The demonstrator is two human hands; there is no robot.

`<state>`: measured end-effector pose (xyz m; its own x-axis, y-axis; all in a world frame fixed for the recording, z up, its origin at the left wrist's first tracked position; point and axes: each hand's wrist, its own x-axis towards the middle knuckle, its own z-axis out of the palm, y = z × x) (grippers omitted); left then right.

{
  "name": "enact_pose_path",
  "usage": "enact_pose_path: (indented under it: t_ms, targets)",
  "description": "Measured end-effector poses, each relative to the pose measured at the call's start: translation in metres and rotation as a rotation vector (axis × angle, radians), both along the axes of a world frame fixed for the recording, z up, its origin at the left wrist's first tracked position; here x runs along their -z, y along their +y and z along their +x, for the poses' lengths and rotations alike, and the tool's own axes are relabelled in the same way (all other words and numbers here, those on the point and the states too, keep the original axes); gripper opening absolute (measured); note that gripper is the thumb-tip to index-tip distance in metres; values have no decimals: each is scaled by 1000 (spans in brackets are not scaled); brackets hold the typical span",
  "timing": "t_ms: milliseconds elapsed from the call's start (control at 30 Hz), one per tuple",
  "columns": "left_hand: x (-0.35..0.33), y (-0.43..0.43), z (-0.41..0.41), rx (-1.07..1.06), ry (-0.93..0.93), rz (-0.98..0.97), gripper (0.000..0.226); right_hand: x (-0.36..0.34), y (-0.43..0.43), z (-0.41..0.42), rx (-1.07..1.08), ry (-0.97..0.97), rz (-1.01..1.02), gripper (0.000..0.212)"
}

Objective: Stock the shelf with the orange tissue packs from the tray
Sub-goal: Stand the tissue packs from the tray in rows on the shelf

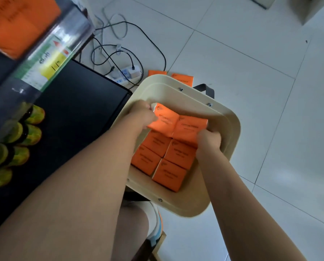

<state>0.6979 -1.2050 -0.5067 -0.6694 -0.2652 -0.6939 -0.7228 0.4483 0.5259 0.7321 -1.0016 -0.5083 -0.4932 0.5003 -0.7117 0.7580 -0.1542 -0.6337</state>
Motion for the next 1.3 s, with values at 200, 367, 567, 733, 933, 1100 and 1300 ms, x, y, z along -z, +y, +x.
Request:
enact_pose_path:
  t_ms: [200, 367, 567, 733, 933, 1100, 1300]
  targets:
    - [-83, -27, 36, -57, -16, 168, 42, -59, 21, 18, -219, 154, -151, 27]
    - [-192, -65, 84, -115, 101, 203, 39, -108, 14, 40, -443, 317, -436, 31]
    - [-289, -121, 170, -298, 306, 222, 43, -195, -36, 49, -721, 503, -656, 31]
    - [-362, -157, 241, -441, 507, 237, 57, -268, -98, 55, -893, 612, -738, 36]
    - [-414, -202, 319, -601, 688, 129, 60, -329, -181, 78, -1039, 692, -842, 38]
    - [-432, -228, 372, -710, 766, 90, 61, -348, -241, 101, -1162, 687, -891, 43]
    - [-432, -265, 429, -864, 874, 73, 41, -361, -303, 139, -1297, 678, -910, 32]
